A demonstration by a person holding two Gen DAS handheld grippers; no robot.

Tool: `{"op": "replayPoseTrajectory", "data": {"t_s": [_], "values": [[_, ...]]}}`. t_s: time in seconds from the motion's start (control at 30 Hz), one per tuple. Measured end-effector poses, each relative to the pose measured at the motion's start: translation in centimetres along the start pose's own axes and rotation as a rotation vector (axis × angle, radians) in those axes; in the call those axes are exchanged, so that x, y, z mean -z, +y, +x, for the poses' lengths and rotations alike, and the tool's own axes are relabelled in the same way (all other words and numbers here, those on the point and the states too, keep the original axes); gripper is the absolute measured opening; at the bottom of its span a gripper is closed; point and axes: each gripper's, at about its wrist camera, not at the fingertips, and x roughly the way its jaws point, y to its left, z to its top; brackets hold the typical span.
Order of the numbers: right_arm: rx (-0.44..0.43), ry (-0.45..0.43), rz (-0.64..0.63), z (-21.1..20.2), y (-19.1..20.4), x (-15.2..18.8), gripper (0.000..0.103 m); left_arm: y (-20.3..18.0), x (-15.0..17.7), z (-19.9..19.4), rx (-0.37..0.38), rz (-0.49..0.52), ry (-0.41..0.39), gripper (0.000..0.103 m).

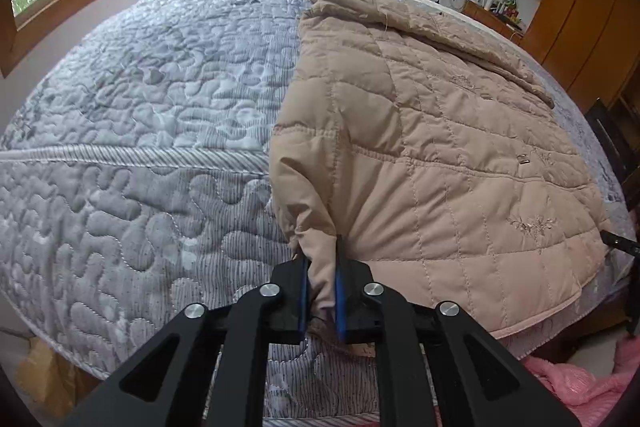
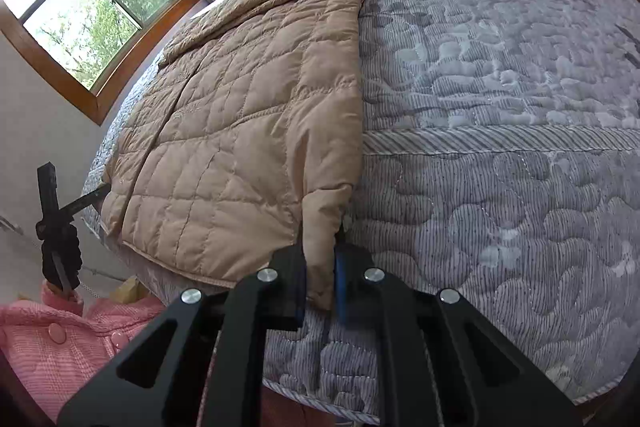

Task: Fold large clothes
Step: 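Grasp the coat hem with the left tool while the right tool grasps the hem beside it, then lift the hem with both tools and fold it over toward the collar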

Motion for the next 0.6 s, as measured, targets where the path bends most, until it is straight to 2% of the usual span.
{"op": "replayPoseTrajectory", "data": {"t_s": [0.13, 0.3, 0.47, 0.6], "values": [[-0.013, -0.035, -0.012, -1.7, 0.4, -0.2, 0.009, -0.1, -0.7, -2.0, 0.029, -0.036, -0.025, 0.009], [-0.068, -0.122, -0.056, -5.2, 1.9, -2.4, 0.009, -0.8, -4.1, -6.1, 0.111, -0.021, -0.141, 0.009], [-0.07, -0.187, -0.109, -7.5, 3.1, -7.2, 0.009, -2.5, -9.4, -7.9, 0.129, 0.022, -0.236, 0.009], [-0.079, -0.198, -0.088, -8.0, 2.5, -12.6, 0.009, -3.3, -15.0, -7.0, 0.116, 0.035, -0.279, 0.009]]}}
